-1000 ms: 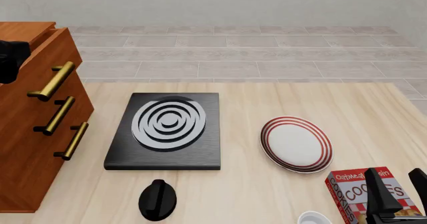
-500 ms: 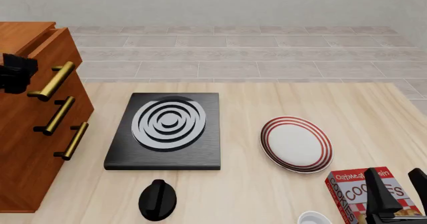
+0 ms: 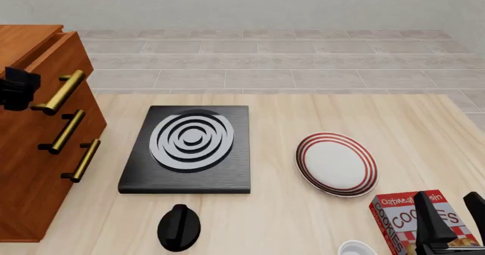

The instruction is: Pick the akita bowl in the top layer of the wooden cabinet and place it on the plate.

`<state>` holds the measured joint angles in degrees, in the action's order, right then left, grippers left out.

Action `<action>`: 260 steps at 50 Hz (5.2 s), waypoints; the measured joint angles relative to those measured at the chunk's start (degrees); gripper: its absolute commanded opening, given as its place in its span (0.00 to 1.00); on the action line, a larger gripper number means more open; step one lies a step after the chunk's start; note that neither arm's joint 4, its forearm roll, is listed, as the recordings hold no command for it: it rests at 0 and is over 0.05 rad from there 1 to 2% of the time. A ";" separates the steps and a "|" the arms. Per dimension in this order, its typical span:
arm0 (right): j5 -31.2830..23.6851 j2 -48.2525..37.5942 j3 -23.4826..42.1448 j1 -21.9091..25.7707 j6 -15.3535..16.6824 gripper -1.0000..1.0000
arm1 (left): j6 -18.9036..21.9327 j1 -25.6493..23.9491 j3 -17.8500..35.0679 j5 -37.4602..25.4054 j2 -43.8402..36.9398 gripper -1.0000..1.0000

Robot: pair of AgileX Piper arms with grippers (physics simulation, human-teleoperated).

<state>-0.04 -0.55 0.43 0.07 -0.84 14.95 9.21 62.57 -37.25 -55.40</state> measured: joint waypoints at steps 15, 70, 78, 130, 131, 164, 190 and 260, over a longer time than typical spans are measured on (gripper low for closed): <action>0.07 -0.09 -0.03 0.05 0.06 1.00 | 0.95 1.28 -1.31 1.27 -0.89 1.00; 0.07 -0.12 -0.03 0.07 -0.14 1.00 | 0.98 4.15 -9.04 6.28 -2.51 1.00; 0.05 -0.10 -0.03 0.07 -0.15 1.00 | 0.58 4.06 -9.45 6.71 -2.68 1.00; 1.54 -1.41 -0.10 0.07 -0.94 1.00 | -1.64 -2.20 -4.84 0.57 -5.85 1.00; 1.61 -1.48 -0.10 0.07 -0.95 1.00 | -1.76 -2.43 -4.77 0.44 -5.88 1.00; 1.12 -1.11 0.02 0.15 -1.36 1.00 | -3.21 -9.27 -1.01 -4.62 -8.15 1.00; 0.10 -0.11 0.02 0.21 -1.68 1.00 | -8.16 -13.82 1.49 -6.08 -10.02 1.00; 0.54 -0.48 -0.02 0.14 -1.83 1.00 | -17.96 -24.88 2.36 -4.16 -12.19 1.00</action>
<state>0.50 -1.02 0.41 0.21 -2.66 -3.02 -15.67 64.93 -41.42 -67.59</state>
